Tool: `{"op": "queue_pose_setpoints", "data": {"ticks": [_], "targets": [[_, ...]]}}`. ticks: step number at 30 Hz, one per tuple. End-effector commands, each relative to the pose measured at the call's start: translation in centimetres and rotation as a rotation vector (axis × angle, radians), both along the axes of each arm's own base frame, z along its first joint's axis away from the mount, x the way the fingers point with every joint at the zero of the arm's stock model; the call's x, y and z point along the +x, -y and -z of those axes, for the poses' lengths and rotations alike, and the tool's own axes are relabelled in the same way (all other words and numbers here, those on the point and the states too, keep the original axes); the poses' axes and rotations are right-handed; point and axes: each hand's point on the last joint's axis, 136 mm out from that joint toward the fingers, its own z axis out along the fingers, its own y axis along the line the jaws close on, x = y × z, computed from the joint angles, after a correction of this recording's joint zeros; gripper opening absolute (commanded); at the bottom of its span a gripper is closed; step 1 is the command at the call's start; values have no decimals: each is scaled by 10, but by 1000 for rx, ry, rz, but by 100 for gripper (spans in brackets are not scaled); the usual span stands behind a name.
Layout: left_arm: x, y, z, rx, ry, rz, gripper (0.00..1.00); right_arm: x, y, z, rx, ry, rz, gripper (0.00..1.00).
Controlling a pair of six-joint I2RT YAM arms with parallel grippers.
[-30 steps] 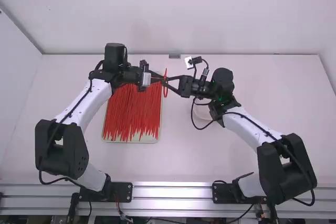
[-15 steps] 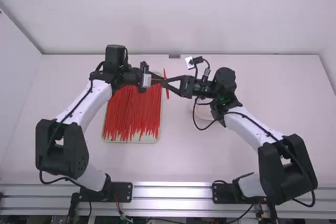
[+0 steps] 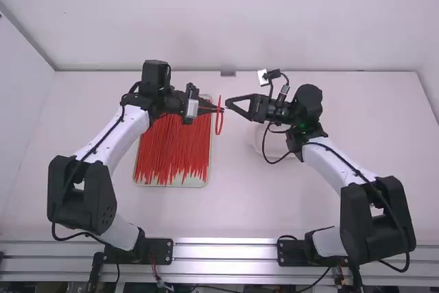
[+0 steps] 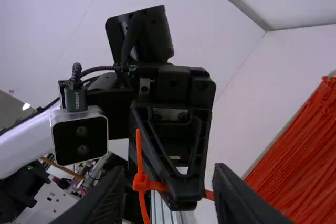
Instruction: Fasten the cable tie
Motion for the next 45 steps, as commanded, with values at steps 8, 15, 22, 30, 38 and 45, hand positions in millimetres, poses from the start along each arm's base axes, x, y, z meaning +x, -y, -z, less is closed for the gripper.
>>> {"op": "queue_pose_setpoints", "data": {"ticks": [8, 15, 22, 30, 38, 45], "targets": [[-12, 18, 6, 25, -29, 31, 2, -5, -8, -16, 21, 40, -32, 49], [-10, 20, 12, 54, -35, 7, 2, -6, -9, -16, 22, 32, -34, 37], [-4, 10, 13, 54, -55, -20, 2, -6, -9, -16, 23, 20, -37, 33], [-4, 10, 12, 52, -44, -19, 2, -8, -10, -16, 23, 18, -46, 31], [-3, 10, 11, 50, -38, -18, 2, -9, -12, -16, 23, 20, -48, 3], [-4, 10, 11, 51, -43, -19, 3, -9, -11, -16, 23, 20, -46, 0]]}}
